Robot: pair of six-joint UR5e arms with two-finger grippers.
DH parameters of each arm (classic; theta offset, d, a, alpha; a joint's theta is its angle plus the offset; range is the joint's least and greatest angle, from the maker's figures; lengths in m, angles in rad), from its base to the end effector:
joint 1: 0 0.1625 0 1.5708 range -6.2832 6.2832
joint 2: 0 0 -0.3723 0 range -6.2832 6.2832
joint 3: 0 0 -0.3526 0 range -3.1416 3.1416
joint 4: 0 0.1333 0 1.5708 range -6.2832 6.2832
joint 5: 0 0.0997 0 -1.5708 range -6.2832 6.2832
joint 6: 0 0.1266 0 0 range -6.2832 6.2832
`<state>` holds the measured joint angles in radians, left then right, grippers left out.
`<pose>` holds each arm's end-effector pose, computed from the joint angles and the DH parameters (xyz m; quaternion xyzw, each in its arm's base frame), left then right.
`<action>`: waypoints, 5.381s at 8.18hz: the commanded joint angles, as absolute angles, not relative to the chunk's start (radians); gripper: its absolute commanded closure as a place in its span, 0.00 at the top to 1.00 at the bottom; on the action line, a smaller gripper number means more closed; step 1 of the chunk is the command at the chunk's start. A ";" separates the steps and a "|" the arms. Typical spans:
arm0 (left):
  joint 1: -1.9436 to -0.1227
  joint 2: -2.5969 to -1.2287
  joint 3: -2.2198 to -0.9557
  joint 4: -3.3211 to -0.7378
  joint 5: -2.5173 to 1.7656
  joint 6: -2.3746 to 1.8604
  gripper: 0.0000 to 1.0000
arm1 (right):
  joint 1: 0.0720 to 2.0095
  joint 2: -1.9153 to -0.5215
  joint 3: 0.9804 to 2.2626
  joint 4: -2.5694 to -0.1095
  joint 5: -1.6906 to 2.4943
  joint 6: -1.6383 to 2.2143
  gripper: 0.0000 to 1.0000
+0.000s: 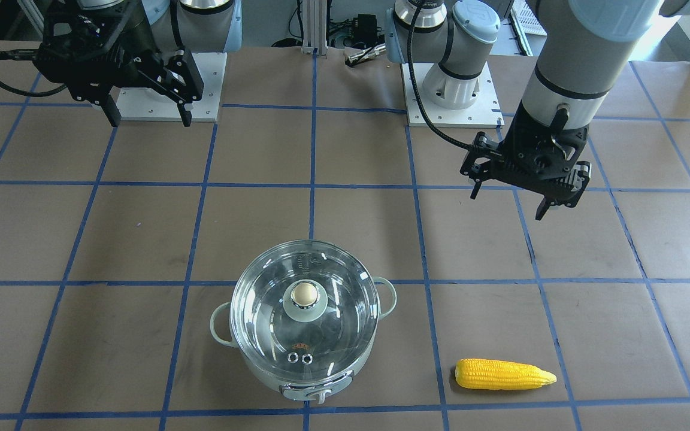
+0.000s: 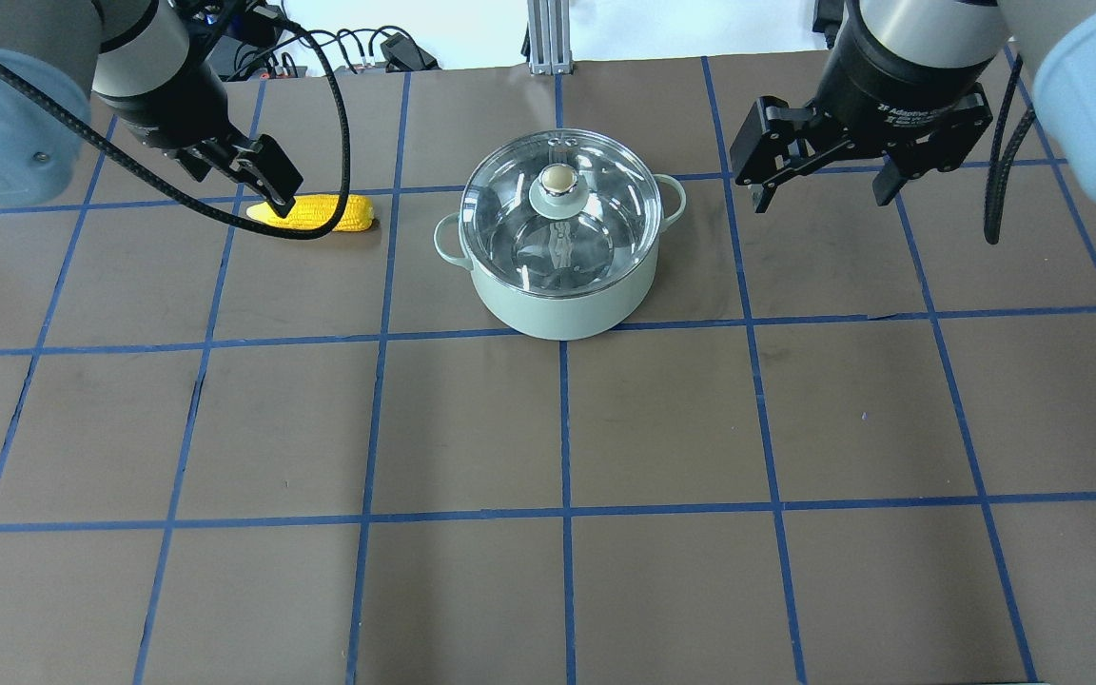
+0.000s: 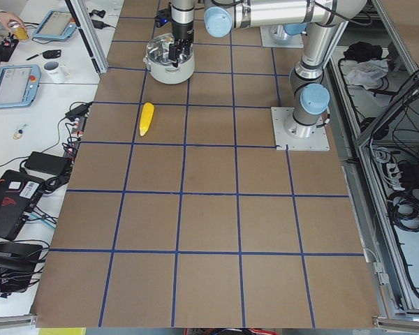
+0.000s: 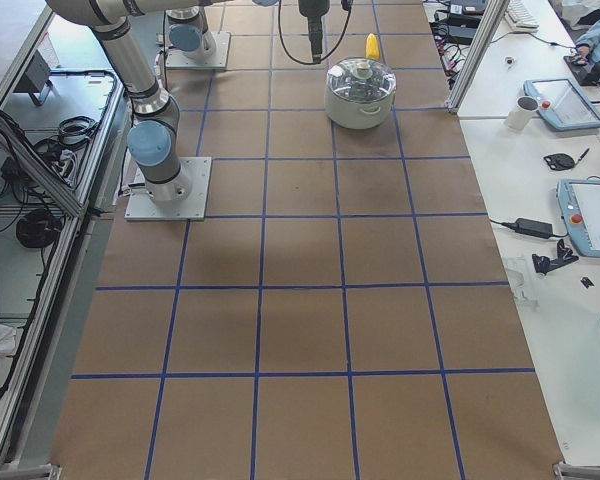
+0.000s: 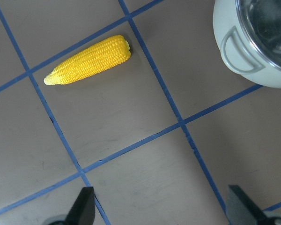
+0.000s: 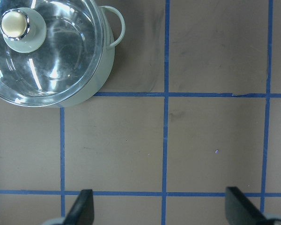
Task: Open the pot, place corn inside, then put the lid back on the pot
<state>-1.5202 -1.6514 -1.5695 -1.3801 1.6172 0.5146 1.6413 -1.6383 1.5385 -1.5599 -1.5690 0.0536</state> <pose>-0.1023 -0.5004 0.3911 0.2282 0.9717 -0.0470 0.0378 0.1639 -0.4258 0.4518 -0.0085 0.9990 -0.0443 0.0036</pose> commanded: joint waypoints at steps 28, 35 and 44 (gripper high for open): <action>-1.356 -2.247 -1.505 -0.827 1.377 1.605 1.00 | 1.901 -1.054 1.333 -2.046 -1.594 0.489 0.77; -1.358 -2.192 -1.506 -0.828 1.511 1.608 0.00 | 1.901 -1.065 1.325 -2.045 -1.580 0.476 0.34; -1.572 -1.813 -1.511 -0.989 1.595 1.150 0.00 | 1.651 -1.513 1.405 -1.561 -1.503 0.060 0.29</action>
